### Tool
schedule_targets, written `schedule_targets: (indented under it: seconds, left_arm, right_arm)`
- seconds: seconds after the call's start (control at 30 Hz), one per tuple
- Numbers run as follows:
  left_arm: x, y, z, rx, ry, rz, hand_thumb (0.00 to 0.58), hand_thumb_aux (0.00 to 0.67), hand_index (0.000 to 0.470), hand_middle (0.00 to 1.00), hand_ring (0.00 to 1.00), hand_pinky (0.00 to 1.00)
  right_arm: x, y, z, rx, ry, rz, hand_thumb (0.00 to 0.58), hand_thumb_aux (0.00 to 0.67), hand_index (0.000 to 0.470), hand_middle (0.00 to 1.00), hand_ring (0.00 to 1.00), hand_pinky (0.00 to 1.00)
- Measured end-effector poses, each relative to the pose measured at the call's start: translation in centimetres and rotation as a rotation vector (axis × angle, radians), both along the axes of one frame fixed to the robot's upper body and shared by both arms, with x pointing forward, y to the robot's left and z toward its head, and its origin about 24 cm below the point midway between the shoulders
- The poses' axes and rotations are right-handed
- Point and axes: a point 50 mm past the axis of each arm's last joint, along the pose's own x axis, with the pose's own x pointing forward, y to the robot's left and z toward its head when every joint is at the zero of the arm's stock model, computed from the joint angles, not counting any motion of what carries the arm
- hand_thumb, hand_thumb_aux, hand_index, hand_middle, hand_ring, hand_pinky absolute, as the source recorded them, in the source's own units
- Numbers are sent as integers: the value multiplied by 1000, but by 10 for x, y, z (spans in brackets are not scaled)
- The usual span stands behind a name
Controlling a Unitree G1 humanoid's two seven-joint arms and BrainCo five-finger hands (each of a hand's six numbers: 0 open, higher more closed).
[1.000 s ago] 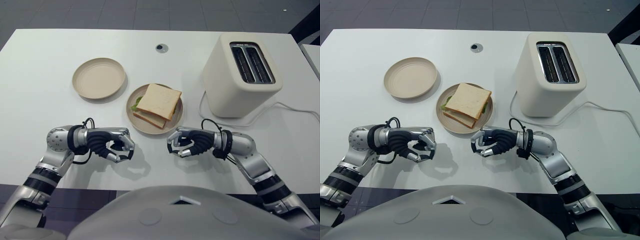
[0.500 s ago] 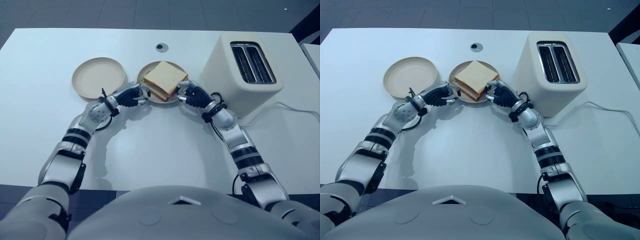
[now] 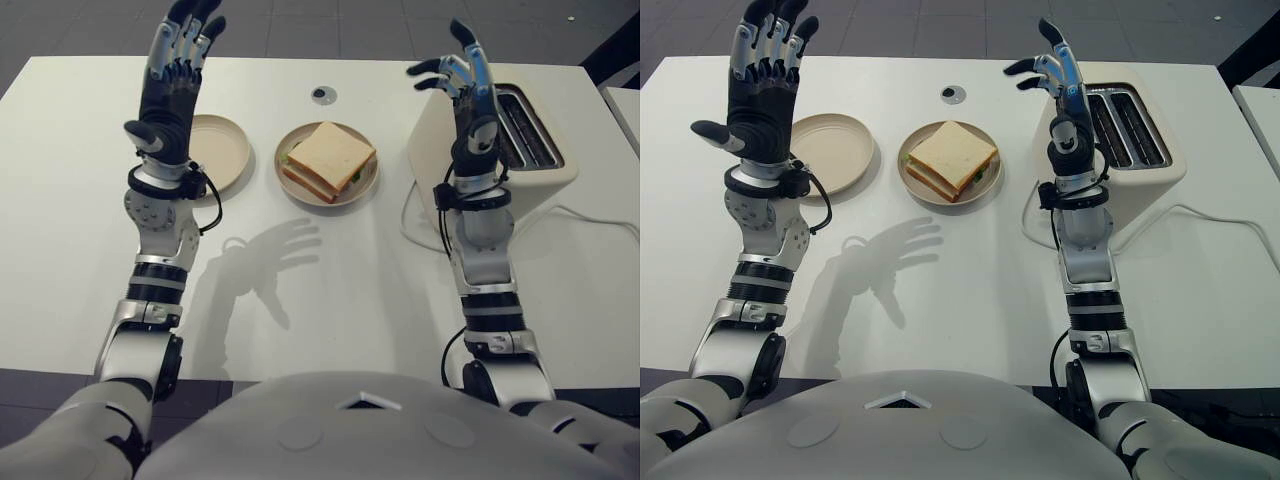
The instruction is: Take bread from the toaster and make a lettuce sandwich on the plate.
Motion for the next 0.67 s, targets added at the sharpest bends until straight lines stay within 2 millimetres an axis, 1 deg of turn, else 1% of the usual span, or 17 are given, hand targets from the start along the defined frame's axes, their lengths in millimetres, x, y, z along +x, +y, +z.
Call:
schedule_targets:
  seconds: [0.17,0.4,0.67]
  left_arm:
    - [-2,0,-2,40,-1,6,0,0,0,0,0,0]
    - [-2,-6,-5,89,-2,1,0,0,0,0,0,0]
    - [-2,-7,-7,103,4,1,0,0,0,0,0,0]
  right_arm:
    - [0,2,-2,-8,9,16,0,0,0,0,0,0]
    - [1,3,-5,-11,26,25,0,0,0,0,0,0]
    - [1,1,-7,-8,35,16,0,0,0,0,0,0]
